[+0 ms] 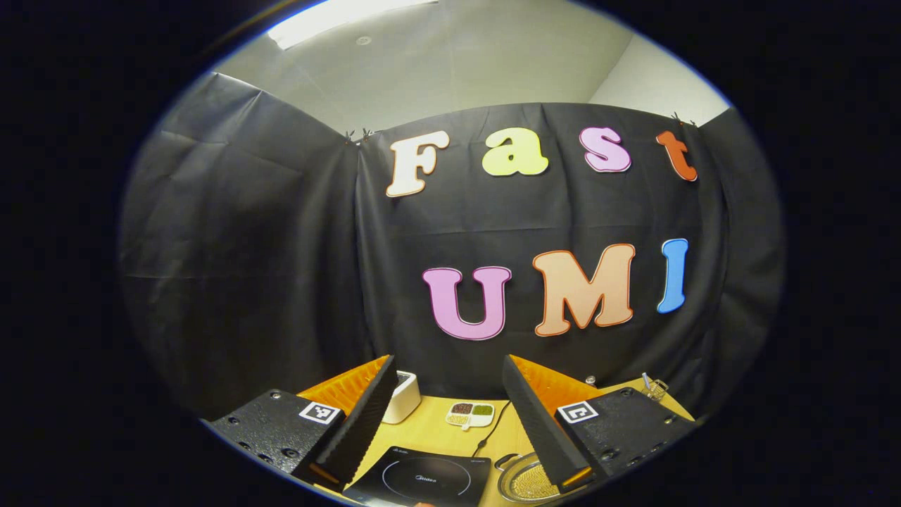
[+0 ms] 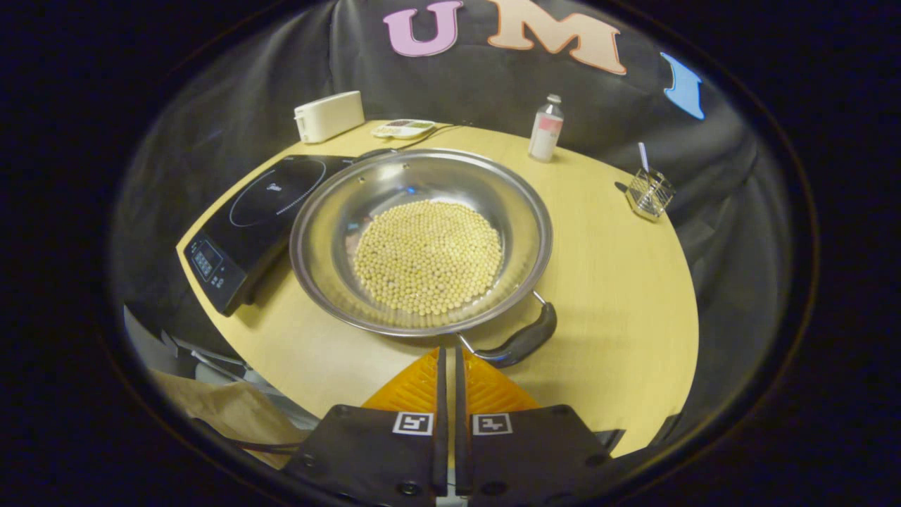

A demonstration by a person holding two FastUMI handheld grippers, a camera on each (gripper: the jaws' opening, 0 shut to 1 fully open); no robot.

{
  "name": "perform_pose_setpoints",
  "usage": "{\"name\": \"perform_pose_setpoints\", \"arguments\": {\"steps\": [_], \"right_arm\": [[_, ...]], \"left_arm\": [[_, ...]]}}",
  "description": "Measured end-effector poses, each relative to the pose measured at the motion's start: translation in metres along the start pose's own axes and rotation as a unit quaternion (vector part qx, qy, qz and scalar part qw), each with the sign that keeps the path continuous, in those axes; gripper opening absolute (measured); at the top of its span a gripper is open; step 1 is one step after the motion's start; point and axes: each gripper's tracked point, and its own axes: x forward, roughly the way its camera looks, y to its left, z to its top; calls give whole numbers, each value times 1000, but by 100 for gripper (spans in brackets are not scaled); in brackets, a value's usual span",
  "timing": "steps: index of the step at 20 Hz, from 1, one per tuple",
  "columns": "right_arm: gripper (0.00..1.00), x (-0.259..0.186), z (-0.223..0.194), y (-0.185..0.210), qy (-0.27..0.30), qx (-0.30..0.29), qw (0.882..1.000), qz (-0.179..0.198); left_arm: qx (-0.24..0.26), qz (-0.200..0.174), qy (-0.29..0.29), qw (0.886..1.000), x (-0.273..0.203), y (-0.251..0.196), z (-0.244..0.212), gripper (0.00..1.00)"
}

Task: First push the handle of the pot to place it horizontally, then grasp the pot with both hands and set it on the induction cooktop.

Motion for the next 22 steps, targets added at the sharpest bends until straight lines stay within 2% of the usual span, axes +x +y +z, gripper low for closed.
{"name": "perform_pose_setpoints", "arguments": {"steps": [1,3,9,16,17,22], "right_arm": [[6,0,0,-1,3,12,1000,5],[2,4,3,-5,3,34,999,8],[4,13,17,-41,3,61,998,-22],[2,21,44,-87,-7,51,997,-55],[2,22,48,-88,-7,54,997,-53],[3,24,50,-95,-9,47,997,-59]], "left_arm": [[1,3,2,1000,0,2,-1,94],[2,7,3,1000,1,5,-1,94],[0,17,3,1000,3,10,-3,94],[-4,29,5,1000,7,15,-7,96],[-4,29,6,1000,8,14,-7,94],[-7,31,10,999,14,11,-11,96]]}}
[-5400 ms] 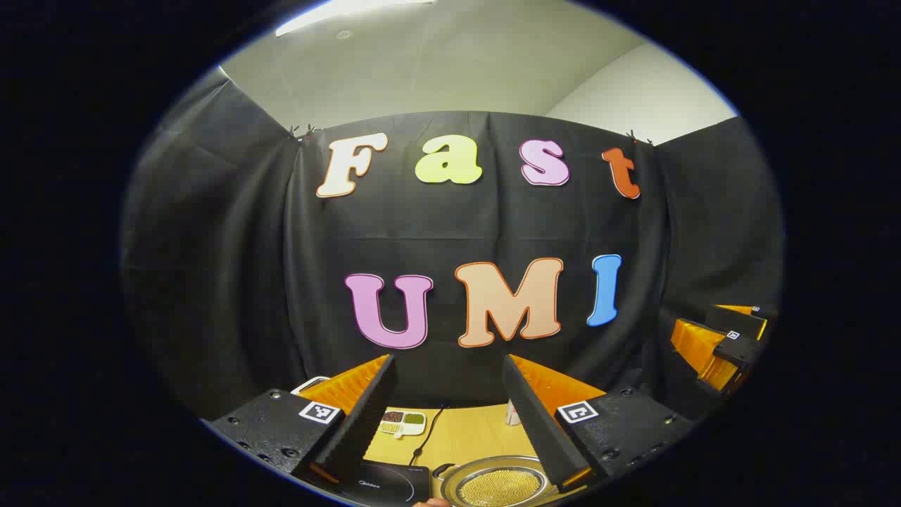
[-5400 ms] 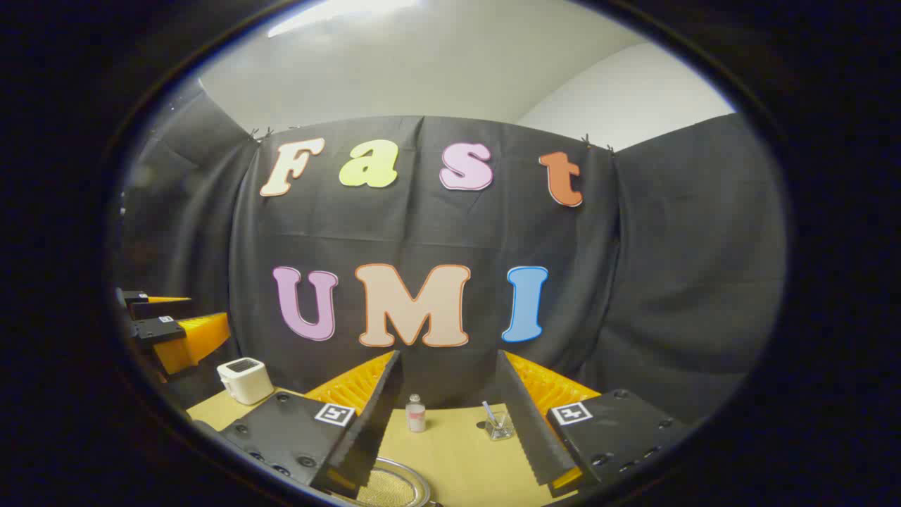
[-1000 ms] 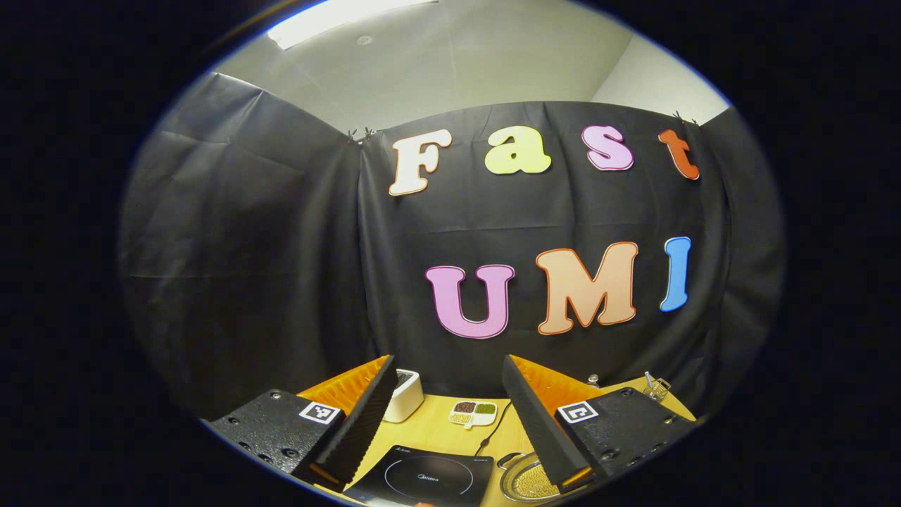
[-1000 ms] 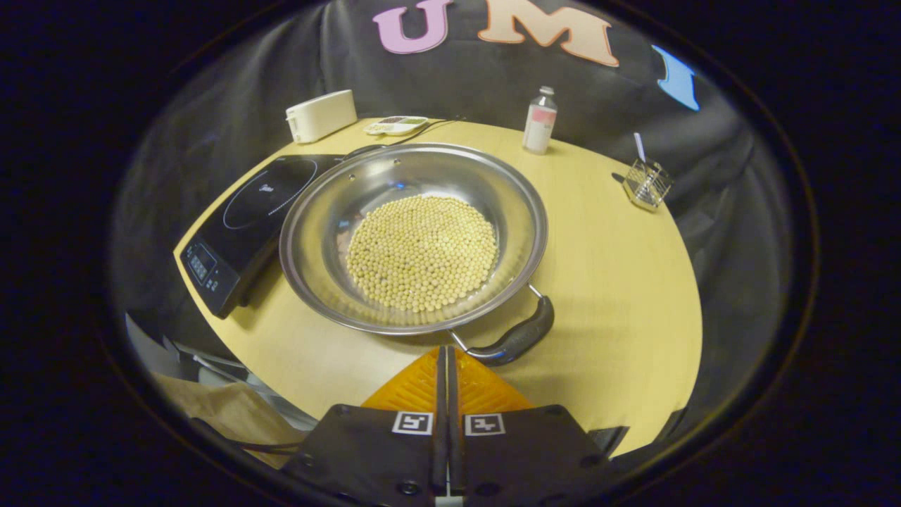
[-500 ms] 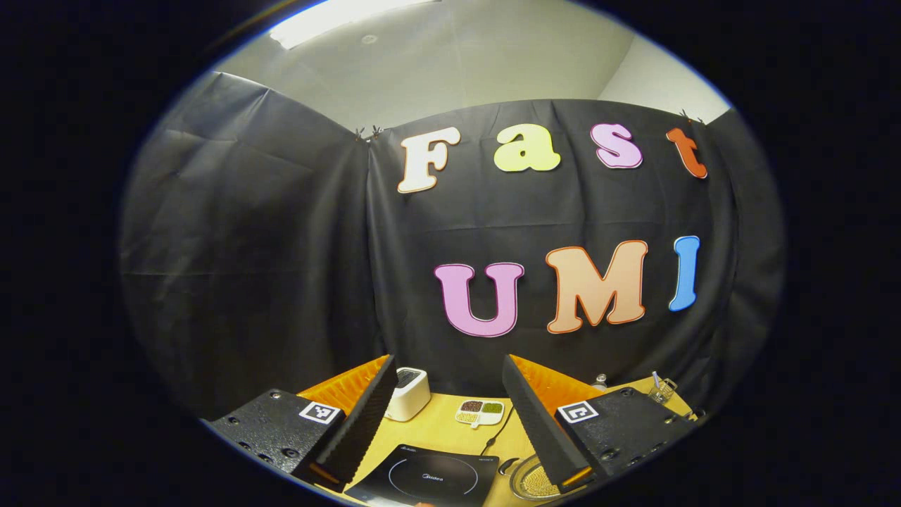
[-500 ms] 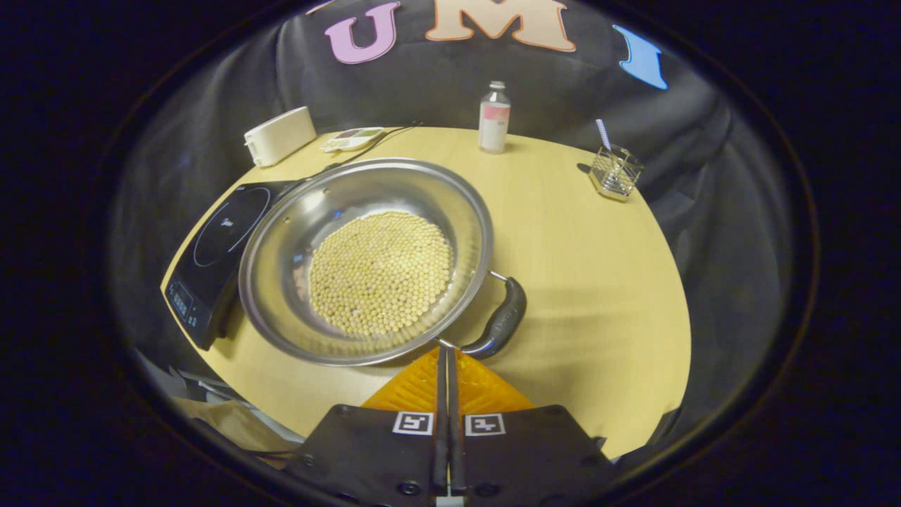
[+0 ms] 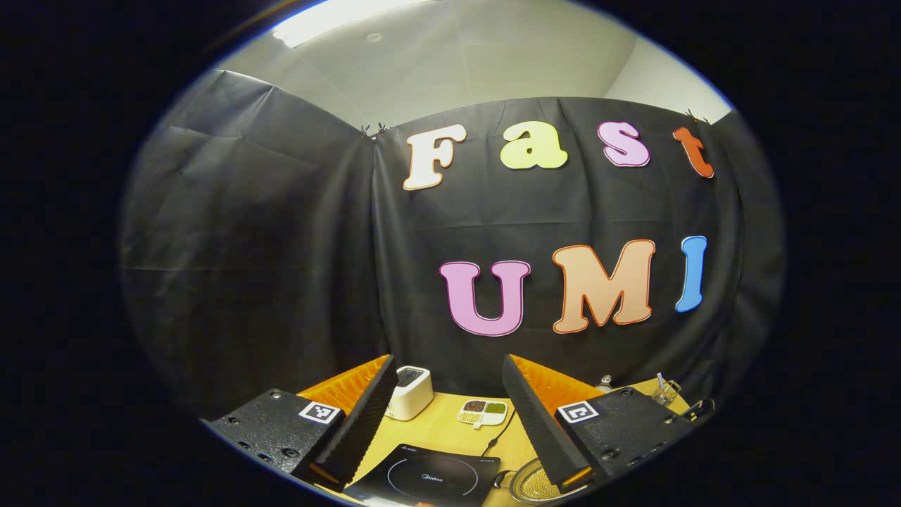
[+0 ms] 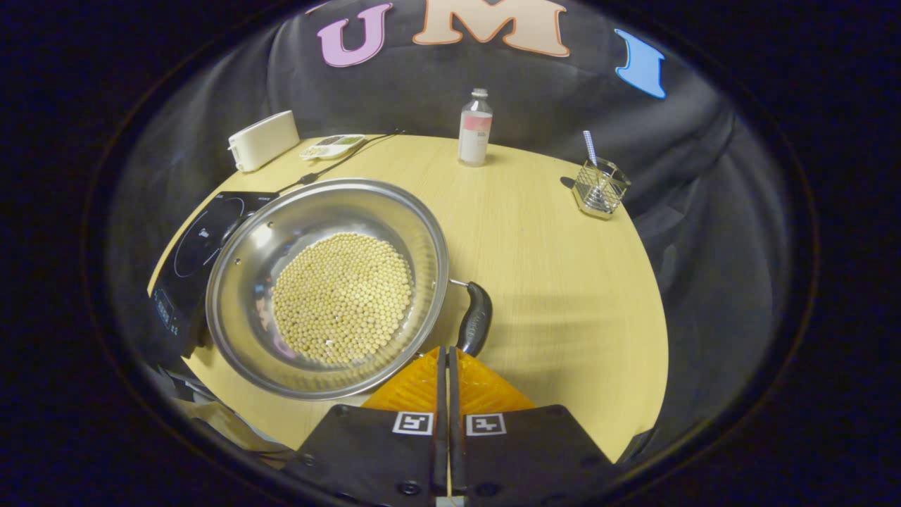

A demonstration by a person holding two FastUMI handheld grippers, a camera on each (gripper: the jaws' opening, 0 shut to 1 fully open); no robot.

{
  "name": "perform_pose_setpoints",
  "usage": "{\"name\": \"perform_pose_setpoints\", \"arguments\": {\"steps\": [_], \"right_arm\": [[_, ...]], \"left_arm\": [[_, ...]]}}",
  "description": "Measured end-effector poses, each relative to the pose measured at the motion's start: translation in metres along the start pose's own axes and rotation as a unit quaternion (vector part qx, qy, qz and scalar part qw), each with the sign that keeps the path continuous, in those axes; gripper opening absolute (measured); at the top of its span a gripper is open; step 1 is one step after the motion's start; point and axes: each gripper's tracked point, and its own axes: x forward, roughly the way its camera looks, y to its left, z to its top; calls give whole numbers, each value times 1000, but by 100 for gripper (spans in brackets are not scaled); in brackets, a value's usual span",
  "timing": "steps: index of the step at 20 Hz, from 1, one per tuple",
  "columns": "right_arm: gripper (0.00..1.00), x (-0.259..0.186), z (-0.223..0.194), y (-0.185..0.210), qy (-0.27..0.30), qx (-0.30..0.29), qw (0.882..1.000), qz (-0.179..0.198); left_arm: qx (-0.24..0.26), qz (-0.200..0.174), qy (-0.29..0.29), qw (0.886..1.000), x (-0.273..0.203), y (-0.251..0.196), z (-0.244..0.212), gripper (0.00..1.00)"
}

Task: First push the handle of the pot to place it horizontally, then grasp the pot with both hands and set it on the induction cooktop.

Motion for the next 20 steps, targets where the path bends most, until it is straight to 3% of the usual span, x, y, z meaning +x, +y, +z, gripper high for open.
{"name": "perform_pose_setpoints", "arguments": {"steps": [8,12,15,20], "right_arm": [[4,-6,4,-1,-5,5,1000,1],[3,-21,19,-5,-29,13,999,-6],[4,-30,36,-18,-51,22,998,-32],[4,-45,60,-13,-95,30,995,-28]], "left_arm": [[-1,-12,7,1000,8,-12,-8,94],[-13,-26,13,999,12,-23,-15,97],[-19,-41,21,999,17,-34,-25,95],[-12,-60,43,997,24,-49,-49,94]]}}
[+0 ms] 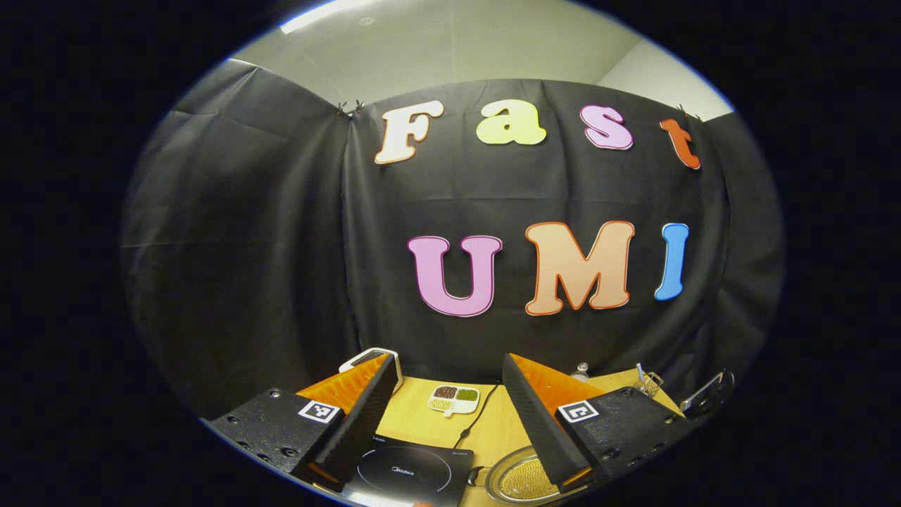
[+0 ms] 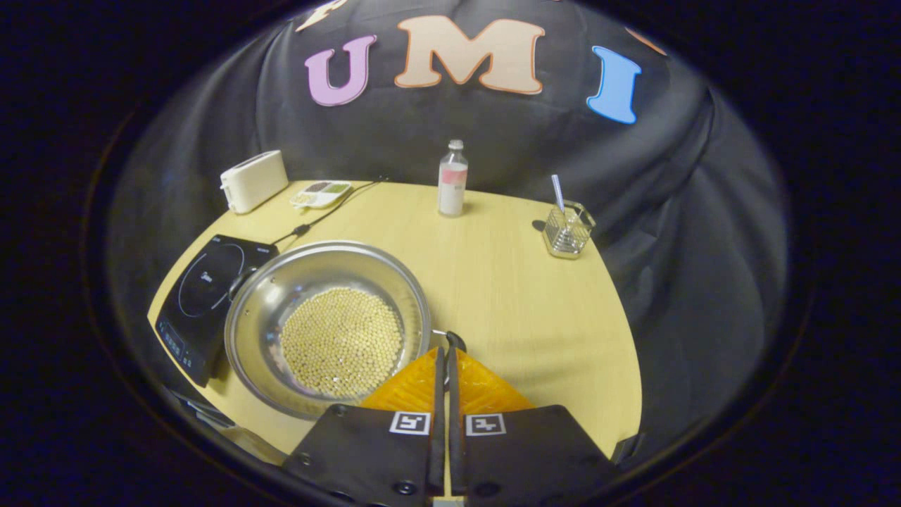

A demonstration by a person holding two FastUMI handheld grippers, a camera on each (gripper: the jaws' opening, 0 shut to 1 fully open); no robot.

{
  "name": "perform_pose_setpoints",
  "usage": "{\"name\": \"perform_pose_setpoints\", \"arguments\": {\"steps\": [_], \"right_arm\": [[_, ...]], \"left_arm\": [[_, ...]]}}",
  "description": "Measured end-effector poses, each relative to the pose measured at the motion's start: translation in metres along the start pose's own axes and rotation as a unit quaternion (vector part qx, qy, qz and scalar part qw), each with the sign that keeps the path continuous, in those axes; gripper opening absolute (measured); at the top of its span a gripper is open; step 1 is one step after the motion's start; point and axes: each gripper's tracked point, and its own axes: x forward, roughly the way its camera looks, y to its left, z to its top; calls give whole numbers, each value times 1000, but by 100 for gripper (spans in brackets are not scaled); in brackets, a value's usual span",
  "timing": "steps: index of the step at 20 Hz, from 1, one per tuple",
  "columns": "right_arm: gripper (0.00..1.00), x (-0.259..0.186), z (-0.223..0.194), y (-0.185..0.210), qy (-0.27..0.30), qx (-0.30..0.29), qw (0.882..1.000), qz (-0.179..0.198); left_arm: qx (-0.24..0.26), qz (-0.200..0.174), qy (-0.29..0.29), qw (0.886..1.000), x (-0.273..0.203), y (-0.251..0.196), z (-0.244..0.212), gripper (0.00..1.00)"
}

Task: First push the handle of the pot to place it horizontally, then grasp the pot with both hands and set it on the induction cooktop.

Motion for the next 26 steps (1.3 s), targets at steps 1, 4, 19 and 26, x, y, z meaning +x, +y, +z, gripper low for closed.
{"name": "perform_pose_setpoints", "arguments": {"steps": [1,4,19,26], "right_arm": [[6,-4,6,3,-9,2,1000,5],[27,-5,17,6,-33,11,999,11],[100,-1,39,-5,-58,29,998,-16],[99,5,34,-12,-45,32,998,-27]], "left_arm": [[2,-4,6,1000,1,-3,-5,94],[8,-12,21,1000,6,-8,-20,97],[-2,-68,158,985,34,-43,-135,98],[4,-85,253,964,41,-55,-221,98]]}}
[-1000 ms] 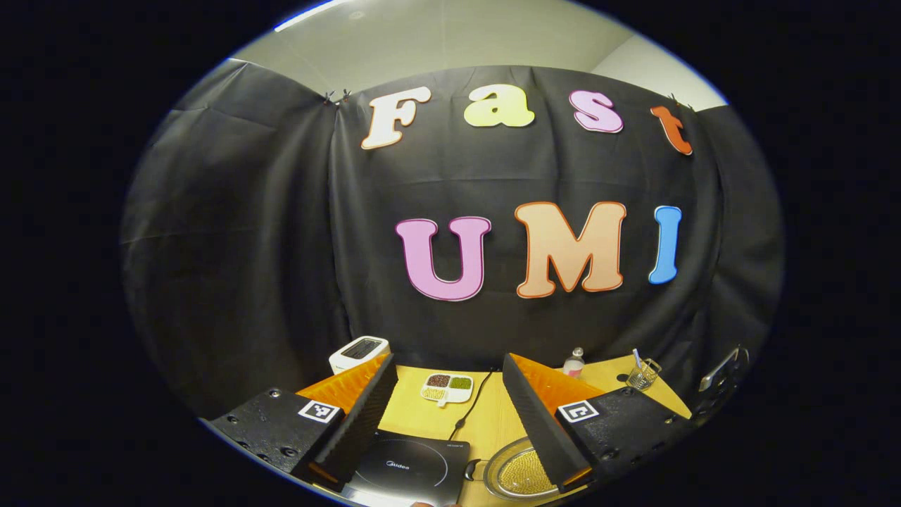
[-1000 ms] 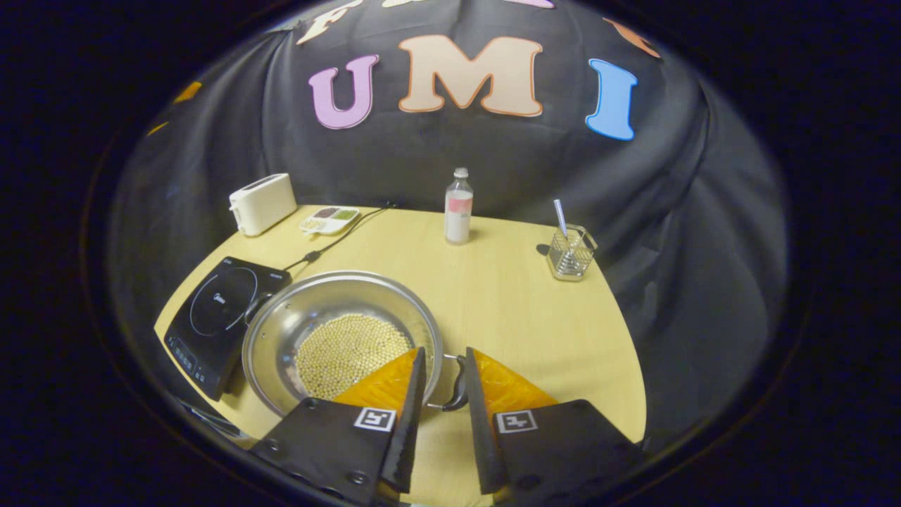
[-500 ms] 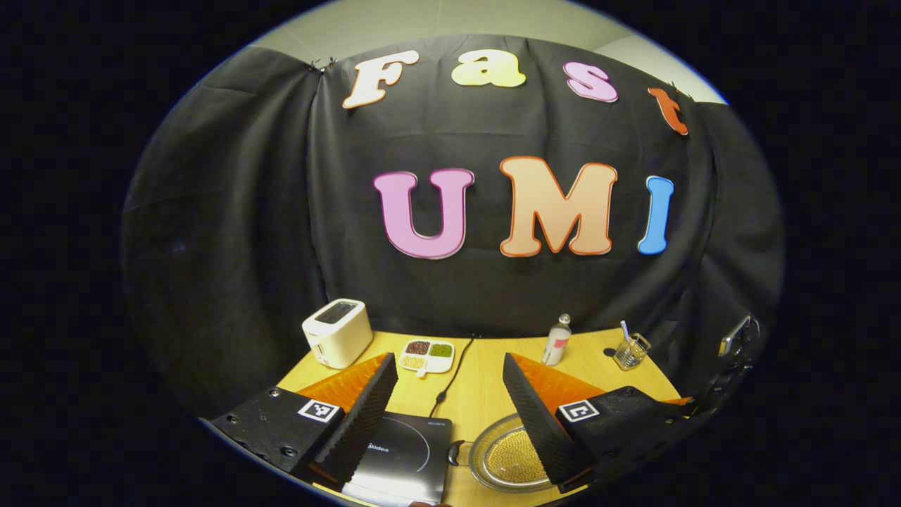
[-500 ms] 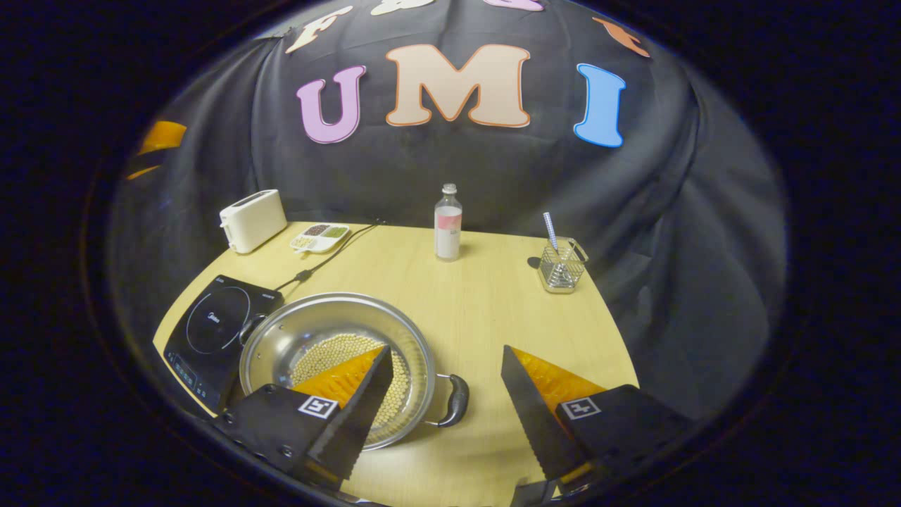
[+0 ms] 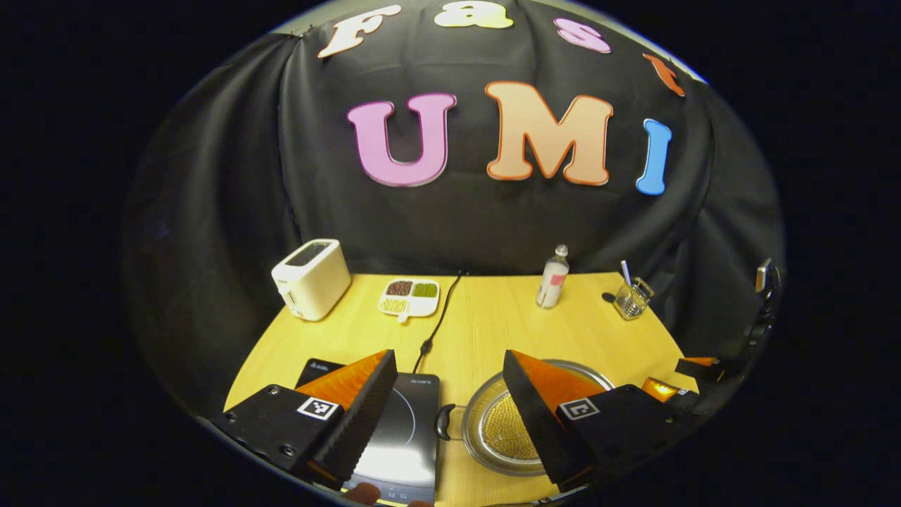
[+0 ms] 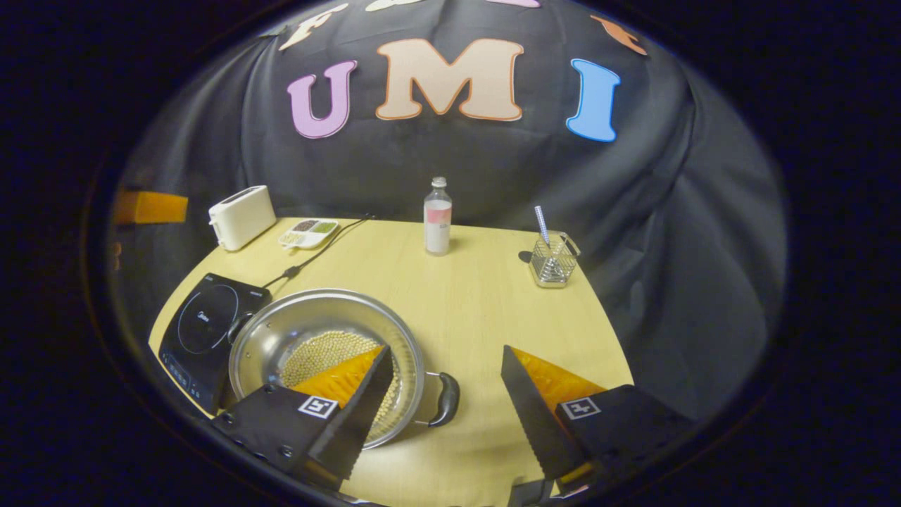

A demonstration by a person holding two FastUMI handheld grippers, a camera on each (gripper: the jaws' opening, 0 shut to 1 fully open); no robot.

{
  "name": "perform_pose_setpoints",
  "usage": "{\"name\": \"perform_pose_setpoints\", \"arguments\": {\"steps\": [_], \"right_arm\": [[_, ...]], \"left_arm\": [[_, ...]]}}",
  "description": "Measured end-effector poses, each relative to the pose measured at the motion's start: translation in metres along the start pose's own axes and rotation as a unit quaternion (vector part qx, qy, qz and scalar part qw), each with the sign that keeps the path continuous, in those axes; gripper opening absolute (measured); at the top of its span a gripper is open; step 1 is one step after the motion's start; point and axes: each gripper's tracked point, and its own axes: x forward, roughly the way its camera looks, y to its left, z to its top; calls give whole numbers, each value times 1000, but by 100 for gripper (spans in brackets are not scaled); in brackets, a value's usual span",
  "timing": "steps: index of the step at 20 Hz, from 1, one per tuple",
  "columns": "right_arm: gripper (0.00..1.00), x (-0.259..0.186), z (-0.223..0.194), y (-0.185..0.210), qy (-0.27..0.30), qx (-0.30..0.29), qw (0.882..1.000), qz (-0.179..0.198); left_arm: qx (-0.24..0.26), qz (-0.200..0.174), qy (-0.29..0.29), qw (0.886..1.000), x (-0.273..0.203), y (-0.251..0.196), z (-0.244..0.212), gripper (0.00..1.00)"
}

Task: First push the handle of the pot to place it horizontally, then grasp the pot with both hands and set it on the induction cooktop.

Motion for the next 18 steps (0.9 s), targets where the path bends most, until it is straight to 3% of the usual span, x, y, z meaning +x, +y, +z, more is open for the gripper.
{"name": "perform_pose_setpoints", "arguments": {"steps": [5,9,18], "right_arm": [[99,1,-7,-2,13,2,1000,-3],[99,0,-13,-7,18,7,1000,-10],[99,0,-25,-20,30,19,999,-25]], "left_arm": [[-23,-16,97,995,34,1,-60,98],[-13,-18,156,988,54,3,-106,99],[-18,-14,218,976,75,5,-153,99]]}}
